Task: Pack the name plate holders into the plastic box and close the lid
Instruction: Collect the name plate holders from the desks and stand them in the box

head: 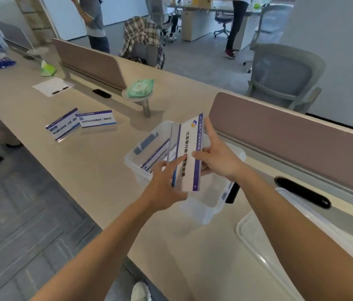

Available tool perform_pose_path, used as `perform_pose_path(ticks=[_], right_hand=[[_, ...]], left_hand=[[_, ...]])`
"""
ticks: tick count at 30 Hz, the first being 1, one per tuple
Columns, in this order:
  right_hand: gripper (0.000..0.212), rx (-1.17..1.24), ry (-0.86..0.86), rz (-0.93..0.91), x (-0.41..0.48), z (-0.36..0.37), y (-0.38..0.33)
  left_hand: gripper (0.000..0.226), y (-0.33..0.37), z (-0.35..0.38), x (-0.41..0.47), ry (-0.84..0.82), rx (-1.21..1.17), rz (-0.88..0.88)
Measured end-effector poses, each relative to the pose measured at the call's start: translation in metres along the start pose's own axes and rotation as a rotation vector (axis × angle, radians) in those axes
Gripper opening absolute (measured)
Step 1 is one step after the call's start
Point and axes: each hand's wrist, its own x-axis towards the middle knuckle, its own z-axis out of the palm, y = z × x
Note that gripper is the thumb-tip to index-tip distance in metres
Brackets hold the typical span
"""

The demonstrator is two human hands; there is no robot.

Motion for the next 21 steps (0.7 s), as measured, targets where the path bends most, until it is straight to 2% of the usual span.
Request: perform_pose_path(ticks=[1,3,7,9,12,15,18,21], right_hand=[[0.1,-0.036,-0.013,-0.008,-0.005,-0.002,-0.001],[0.1,-0.098,0.171,0.029,0.082,0.044,-0.015],[0.078,-0.269,0.283,0.104,0.085,0.034,-0.011],[0.068,-0.284,0.339,0.183,0.1,0.045,-0.011],[0.062,-0.267,0.425,0.242,0.11,0.042,-0.004],[0.062,-0.309,0.489,0.295,0.11,0.033,0.013],[0.061,-0.337,0.533,0.313,0.114,0.021,0.036],[0.063,-0.344,0.536,0.333,0.125,0.015,0.058]], left_hand=[[0.096,0.004,0.0,0.0,0.011,-0.005,-0.002],[0.088,-0.053,-0.059,0.065,-0.098,-0.087,0.053],[0.085,-0.046,-0.05,0.075,-0.134,-0.08,0.117],[0.09,-0.067,-0.061,0.095,-0.19,-0.062,0.124],[0.097,-0.078,-0.071,0.117,-0.299,-0.046,0.177],[0.095,-0.089,-0.076,0.132,-0.422,-0.057,0.181],[0.105,-0.105,-0.082,0.155,-0.441,0.057,0.151],[0.103,-0.107,-0.087,0.173,-0.404,0.133,0.126]])
